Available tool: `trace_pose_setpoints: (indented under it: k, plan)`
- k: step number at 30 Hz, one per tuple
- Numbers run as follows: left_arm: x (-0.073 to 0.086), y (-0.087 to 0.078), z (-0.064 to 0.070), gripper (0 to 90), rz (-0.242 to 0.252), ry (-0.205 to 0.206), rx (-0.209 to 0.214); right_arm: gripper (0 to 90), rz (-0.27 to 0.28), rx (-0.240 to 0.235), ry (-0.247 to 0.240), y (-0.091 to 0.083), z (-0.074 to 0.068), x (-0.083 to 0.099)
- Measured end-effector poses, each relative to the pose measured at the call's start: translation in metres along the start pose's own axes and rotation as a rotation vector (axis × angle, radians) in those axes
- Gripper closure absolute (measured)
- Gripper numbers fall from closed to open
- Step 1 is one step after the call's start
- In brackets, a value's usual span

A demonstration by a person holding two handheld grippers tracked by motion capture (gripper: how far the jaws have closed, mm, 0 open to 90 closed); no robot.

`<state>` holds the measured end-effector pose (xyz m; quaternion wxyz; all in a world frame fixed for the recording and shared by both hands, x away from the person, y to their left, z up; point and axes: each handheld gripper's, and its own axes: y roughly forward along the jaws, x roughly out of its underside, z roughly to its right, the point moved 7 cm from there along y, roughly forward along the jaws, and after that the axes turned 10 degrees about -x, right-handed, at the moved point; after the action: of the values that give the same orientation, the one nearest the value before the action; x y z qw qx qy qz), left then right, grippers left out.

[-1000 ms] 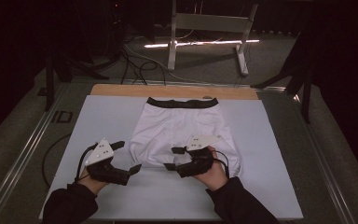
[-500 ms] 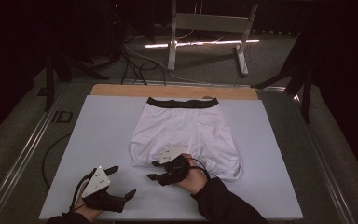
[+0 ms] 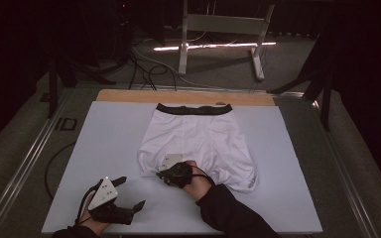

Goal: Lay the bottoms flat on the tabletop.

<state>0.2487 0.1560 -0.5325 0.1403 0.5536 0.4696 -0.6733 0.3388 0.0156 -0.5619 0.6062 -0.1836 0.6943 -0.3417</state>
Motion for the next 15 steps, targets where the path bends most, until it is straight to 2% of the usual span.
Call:
trace_pose_setpoints:
  k: [1,4,5,9,12,15]
  plan:
    - [0.0,0.0,0.0,2.9,0.0,-0.002,0.007,87.6,0.014,-0.012,0.012,-0.002,0.0,-0.002]
    - [-0.001,0.0,-0.001,3.2,0.006,-0.007,0.005,88.5,0.02,-0.014,-0.016,-0.006,0.002,-0.004]
    - [-0.001,0.001,-0.003,3.6,0.006,-0.018,0.005,88.6,0.044,-0.03,0.011,-0.013,0.002,-0.009]
    - [-0.001,0.003,-0.004,4.5,-0.015,-0.022,0.005,88.6,0.069,-0.036,0.005,-0.022,0.004,-0.014]
    - [-0.001,0.003,-0.004,4.7,-0.014,-0.017,0.005,88.6,0.098,-0.019,0.028,-0.033,0.013,-0.02]
    - [-0.002,0.003,-0.004,4.7,-0.011,-0.017,0.004,88.6,0.122,-0.027,0.042,-0.04,0.02,-0.025]
